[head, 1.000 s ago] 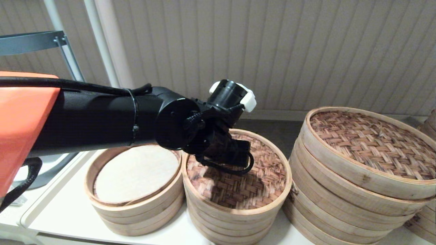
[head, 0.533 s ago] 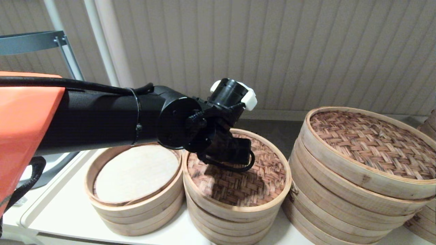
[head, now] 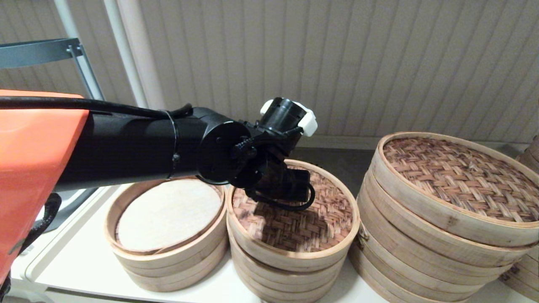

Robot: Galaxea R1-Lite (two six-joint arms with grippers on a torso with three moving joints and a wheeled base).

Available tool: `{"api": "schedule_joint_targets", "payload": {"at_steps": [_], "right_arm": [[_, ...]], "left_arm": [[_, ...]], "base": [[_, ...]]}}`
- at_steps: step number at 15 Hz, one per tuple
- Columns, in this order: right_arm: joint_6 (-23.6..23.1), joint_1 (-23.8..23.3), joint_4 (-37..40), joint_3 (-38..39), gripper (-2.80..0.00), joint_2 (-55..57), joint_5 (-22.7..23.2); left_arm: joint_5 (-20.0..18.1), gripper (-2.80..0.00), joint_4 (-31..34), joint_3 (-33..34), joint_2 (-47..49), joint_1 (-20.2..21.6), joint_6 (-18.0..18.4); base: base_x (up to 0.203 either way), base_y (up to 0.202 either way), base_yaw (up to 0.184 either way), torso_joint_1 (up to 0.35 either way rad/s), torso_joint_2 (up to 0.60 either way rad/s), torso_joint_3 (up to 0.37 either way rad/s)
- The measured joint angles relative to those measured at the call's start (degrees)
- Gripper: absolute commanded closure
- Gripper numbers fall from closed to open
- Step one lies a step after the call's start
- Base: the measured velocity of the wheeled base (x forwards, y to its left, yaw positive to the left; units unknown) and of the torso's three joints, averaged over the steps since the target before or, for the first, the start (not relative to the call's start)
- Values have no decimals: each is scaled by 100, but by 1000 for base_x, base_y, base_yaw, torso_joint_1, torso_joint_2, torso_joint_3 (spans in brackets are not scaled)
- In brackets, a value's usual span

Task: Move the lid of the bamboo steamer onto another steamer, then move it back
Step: Put the steamer

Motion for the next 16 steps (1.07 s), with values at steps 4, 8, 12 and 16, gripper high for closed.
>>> {"api": "schedule_joint_targets", "payload": {"at_steps": [4,8,12,16], "right_arm": [[0,0,0,0,0,0,0],[0,0,1,0,0,0,0],[0,2,1,0,0,0,0],[0,2,1,0,0,0,-1]], "left_arm": [[-5,0,-3,130,-6,65,-9],[-19,0,-25,308,-59,64,-10],[-11,0,-119,256,-20,61,-9],[23,0,-213,245,5,63,-6]], "base": [[0,0,0,0,0,0],[0,0,0,0,0,0],[0,0,0,0,0,0],[0,0,0,0,0,0]]}}
